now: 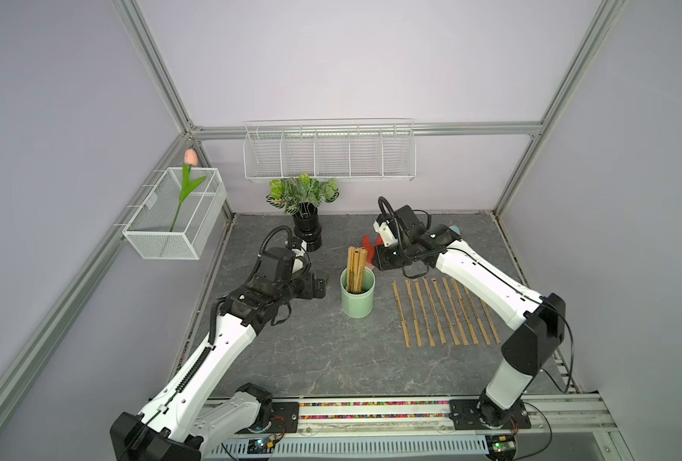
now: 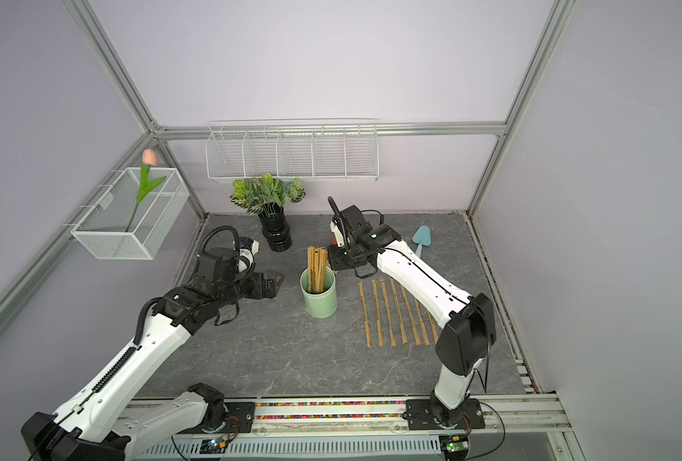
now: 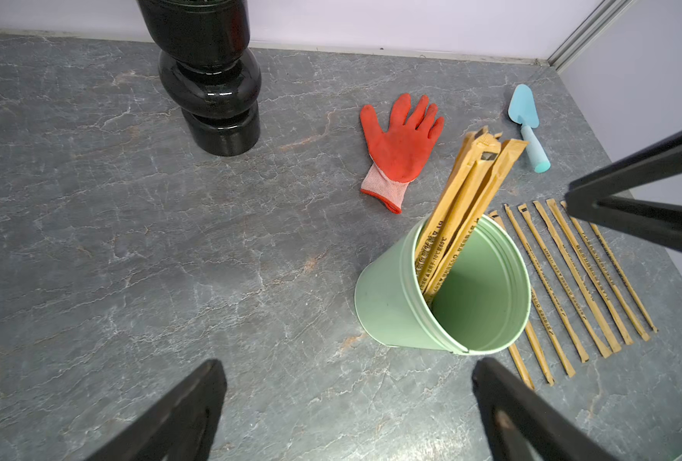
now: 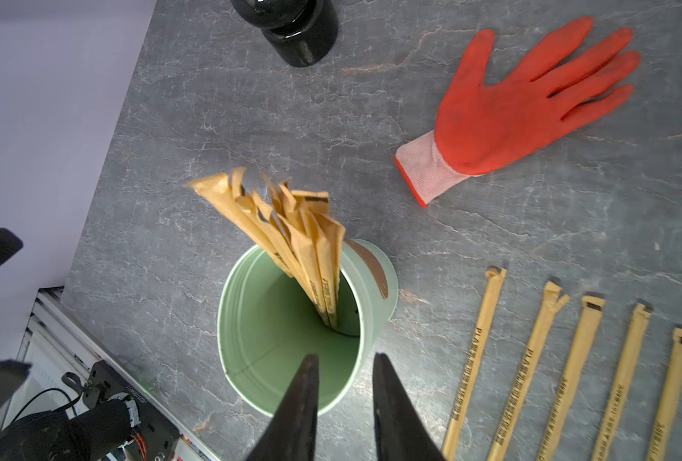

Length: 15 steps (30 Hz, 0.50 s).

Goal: Take the straws out of the storage container
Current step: Pick up the straw from the container.

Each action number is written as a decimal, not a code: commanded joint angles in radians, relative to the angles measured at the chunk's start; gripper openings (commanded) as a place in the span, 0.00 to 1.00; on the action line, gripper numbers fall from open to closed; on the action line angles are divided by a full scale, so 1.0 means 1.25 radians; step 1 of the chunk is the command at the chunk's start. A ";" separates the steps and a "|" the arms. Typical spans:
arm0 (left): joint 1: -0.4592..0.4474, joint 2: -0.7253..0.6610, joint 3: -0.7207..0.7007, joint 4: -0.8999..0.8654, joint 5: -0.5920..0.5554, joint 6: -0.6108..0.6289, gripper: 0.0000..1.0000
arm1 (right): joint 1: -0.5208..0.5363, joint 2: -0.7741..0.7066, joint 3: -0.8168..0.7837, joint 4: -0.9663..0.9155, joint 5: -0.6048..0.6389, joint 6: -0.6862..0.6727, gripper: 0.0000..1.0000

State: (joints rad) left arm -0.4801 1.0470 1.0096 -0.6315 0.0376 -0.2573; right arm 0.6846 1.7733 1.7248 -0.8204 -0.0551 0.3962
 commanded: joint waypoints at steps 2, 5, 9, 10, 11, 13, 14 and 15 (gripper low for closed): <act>-0.004 -0.008 0.008 -0.008 -0.008 0.005 1.00 | 0.015 0.036 0.045 0.024 -0.018 0.022 0.27; -0.004 -0.011 0.007 -0.005 -0.005 0.007 1.00 | 0.019 0.058 0.070 0.019 -0.025 0.022 0.27; -0.004 -0.010 0.007 -0.004 -0.002 0.008 1.00 | 0.025 0.085 0.097 0.007 -0.027 0.019 0.27; -0.004 -0.009 0.007 -0.004 -0.001 0.007 1.00 | 0.027 0.091 0.104 0.004 -0.028 0.019 0.27; -0.004 -0.010 0.007 -0.004 0.000 0.007 1.00 | 0.027 0.097 0.110 0.000 -0.028 0.020 0.27; -0.004 -0.009 0.007 -0.005 0.001 0.007 0.99 | 0.028 0.104 0.112 -0.001 -0.026 0.019 0.27; -0.004 -0.009 0.008 -0.005 0.002 0.007 1.00 | 0.028 0.108 0.115 -0.003 -0.027 0.021 0.27; -0.004 -0.009 0.007 -0.005 0.003 0.007 1.00 | 0.028 0.111 0.114 -0.003 -0.028 0.021 0.27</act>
State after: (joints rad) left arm -0.4801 1.0451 1.0096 -0.6312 0.0383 -0.2569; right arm 0.7120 1.8881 1.8538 -0.8104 -0.0769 0.4049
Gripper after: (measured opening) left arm 0.996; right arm 0.271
